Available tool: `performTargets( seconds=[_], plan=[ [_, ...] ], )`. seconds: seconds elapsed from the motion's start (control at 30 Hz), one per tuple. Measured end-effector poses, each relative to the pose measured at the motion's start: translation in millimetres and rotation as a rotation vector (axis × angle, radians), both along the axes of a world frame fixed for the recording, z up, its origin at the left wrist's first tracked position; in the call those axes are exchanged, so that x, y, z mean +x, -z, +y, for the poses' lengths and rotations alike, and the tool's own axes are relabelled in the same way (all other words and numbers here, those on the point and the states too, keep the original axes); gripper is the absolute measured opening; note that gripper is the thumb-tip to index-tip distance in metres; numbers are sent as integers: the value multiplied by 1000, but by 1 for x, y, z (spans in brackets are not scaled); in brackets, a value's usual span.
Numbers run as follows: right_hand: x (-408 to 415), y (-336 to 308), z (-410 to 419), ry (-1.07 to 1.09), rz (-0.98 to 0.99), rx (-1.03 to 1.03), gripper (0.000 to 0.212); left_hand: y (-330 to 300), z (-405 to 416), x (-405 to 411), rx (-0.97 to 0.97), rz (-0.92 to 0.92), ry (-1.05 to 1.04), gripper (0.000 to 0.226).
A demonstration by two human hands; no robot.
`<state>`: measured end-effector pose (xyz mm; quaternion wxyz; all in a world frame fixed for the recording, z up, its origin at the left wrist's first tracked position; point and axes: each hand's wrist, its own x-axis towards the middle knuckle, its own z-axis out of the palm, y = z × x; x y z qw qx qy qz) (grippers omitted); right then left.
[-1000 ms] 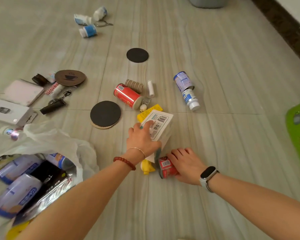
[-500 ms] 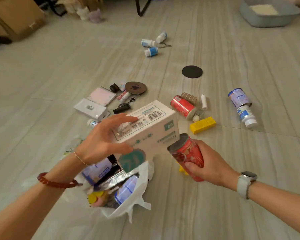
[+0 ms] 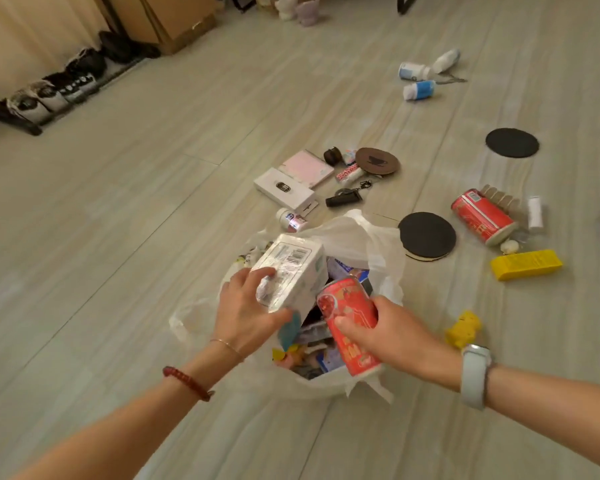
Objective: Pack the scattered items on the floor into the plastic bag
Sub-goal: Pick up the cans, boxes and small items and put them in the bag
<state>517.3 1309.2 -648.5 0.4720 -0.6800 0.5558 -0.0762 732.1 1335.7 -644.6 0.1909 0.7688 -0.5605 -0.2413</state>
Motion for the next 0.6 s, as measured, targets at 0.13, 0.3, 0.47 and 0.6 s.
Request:
performTargets(
  seconds=[0.13,0.3,0.47,0.6],
  plan=[
    [26,13,-29,105,82,-3,49,23,-5,-35,36,-39,-89,72],
    [22,26,-30,112,-40,-45,44,36,5,-39,100,-81,107,74],
    [-3,11,-13,-153,-8,-566,42,42,18,-39,166,-127,262,79],
    [-24,17,-32,60,213,-513,65,35,12,-29,81,-320,254,78]
  ],
)
